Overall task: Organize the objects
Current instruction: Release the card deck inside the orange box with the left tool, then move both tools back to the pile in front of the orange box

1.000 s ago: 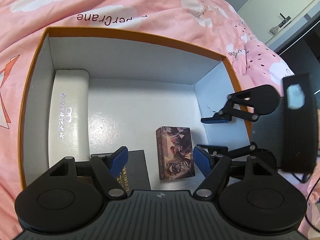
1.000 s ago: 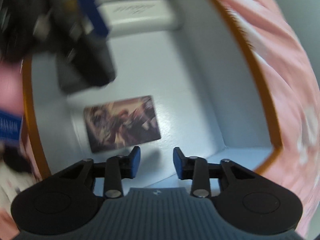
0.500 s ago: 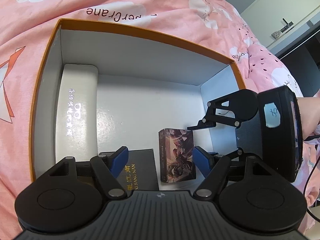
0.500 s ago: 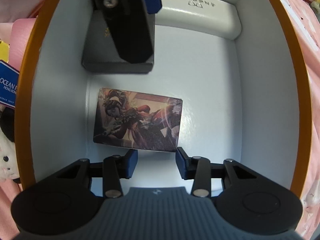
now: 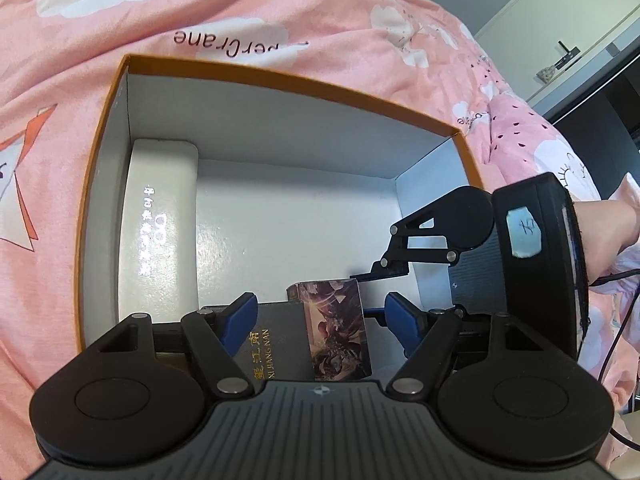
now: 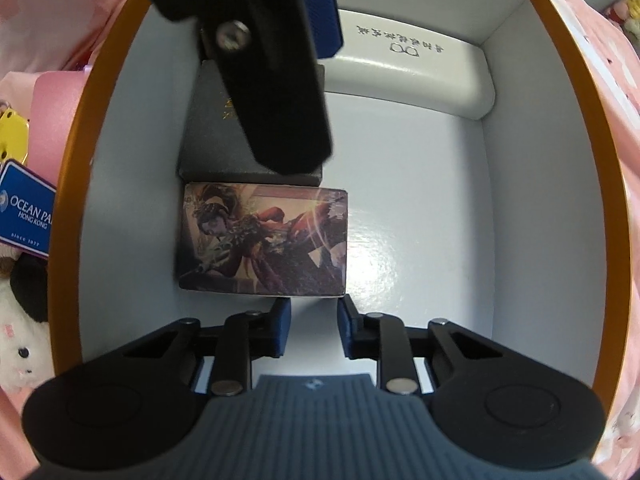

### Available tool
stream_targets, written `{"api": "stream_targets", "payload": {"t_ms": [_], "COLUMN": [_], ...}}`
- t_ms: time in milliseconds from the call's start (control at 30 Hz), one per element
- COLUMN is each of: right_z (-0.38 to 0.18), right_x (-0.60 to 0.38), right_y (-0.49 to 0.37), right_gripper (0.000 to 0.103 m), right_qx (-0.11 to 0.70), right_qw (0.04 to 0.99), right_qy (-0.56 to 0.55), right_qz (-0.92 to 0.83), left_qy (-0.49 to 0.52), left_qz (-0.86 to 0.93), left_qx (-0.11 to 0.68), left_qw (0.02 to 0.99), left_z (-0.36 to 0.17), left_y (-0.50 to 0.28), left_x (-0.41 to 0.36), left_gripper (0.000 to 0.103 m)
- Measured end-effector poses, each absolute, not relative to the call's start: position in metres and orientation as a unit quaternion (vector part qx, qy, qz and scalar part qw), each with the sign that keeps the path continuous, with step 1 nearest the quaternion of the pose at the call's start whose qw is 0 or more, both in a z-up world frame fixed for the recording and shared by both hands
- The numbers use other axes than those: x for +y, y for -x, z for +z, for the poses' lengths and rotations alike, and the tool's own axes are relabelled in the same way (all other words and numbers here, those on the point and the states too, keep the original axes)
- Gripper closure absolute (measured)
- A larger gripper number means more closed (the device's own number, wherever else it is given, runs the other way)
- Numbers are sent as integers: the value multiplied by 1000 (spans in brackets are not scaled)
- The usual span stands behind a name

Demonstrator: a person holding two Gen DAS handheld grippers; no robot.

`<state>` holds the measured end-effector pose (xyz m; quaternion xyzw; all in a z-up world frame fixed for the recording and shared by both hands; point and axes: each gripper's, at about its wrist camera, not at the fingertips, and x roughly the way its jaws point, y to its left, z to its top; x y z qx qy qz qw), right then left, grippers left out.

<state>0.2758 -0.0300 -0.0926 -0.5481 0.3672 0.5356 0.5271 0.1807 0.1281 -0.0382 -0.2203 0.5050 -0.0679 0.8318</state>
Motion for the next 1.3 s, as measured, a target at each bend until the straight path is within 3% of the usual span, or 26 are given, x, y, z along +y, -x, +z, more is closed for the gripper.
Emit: {"api": "stream_targets", "payload": {"t_ms": [100,500,633,767,967,1300], "right_z": [-85,2,16,22,8,-29], "right_x": [-29,-51,-72,-90,-82,-45], "right_y": [-276,-241,-191,-158,-138,-109], "right_gripper": [64,64,64,64,64,59], "right_qx": [372,388,389,333,368,419], "right_qw": [552,730,775,821,819,778], "right_qy": [540,360,280,252,195,208], "right_qz": [515,432,413,390,395,421], "left_qy": [211,203,213,228,223,235], "left_qz": [-76,-51,-21,-2,33,58], "left_qx": [486,397,401,435,495,499], "left_qw": [845,894,891,871,839,832], "left_z": [-26,28,24,7,-30,-49], "left_y": [-171,-82,-51,-33,-24,-7], "left_x": [126,112,105,103,107,123], "left_gripper": [19,26,31,35,39,48]}}
